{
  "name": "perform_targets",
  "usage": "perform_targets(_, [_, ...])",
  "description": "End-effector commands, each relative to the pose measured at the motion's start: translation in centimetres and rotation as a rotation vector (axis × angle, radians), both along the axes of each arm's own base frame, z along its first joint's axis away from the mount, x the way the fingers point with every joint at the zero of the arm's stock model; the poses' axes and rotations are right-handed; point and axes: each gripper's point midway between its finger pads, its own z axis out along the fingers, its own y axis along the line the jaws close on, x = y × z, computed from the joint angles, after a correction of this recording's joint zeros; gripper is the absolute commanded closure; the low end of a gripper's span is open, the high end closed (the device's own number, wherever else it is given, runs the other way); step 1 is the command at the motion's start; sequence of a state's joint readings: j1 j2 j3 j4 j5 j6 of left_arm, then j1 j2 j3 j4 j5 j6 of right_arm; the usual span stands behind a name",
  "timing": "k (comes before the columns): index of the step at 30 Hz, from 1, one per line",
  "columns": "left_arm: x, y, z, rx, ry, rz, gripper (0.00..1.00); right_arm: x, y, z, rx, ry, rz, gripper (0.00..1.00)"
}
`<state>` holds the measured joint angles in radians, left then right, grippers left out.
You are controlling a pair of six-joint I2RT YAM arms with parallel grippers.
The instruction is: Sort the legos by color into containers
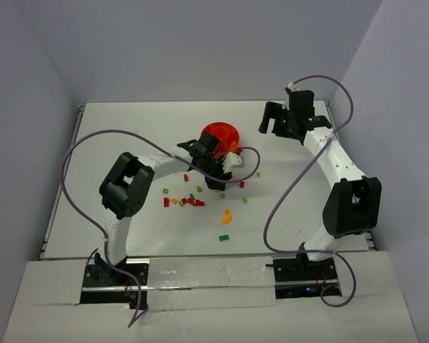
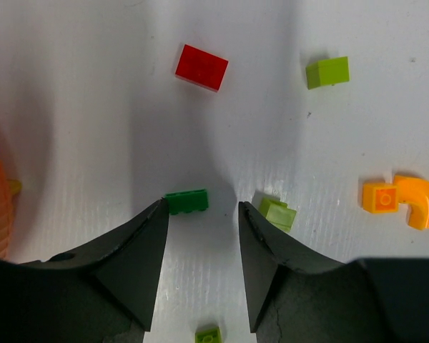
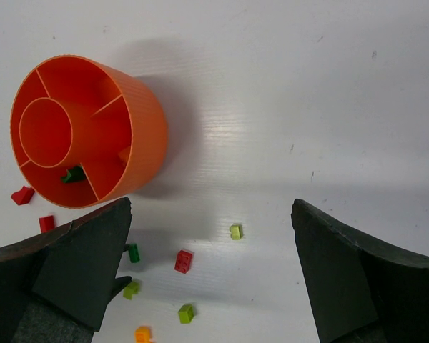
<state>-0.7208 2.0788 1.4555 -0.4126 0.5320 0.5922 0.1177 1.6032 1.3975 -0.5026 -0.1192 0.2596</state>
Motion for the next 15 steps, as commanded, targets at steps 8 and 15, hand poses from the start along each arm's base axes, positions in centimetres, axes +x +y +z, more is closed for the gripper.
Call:
perform_targets(8, [0.9,-1.1,-0.7,0.018,-0.058,0.009,0.54,-0.2,-0.5,0.3,-0.003,-0.006,0.007,0.0])
perform_targets(15, [1.0,-0.9,-1.5,0.041,-0.067,0.011,0.54,-0.2,-0.4,-0.1,-0.001,0.004,0.013,0.0])
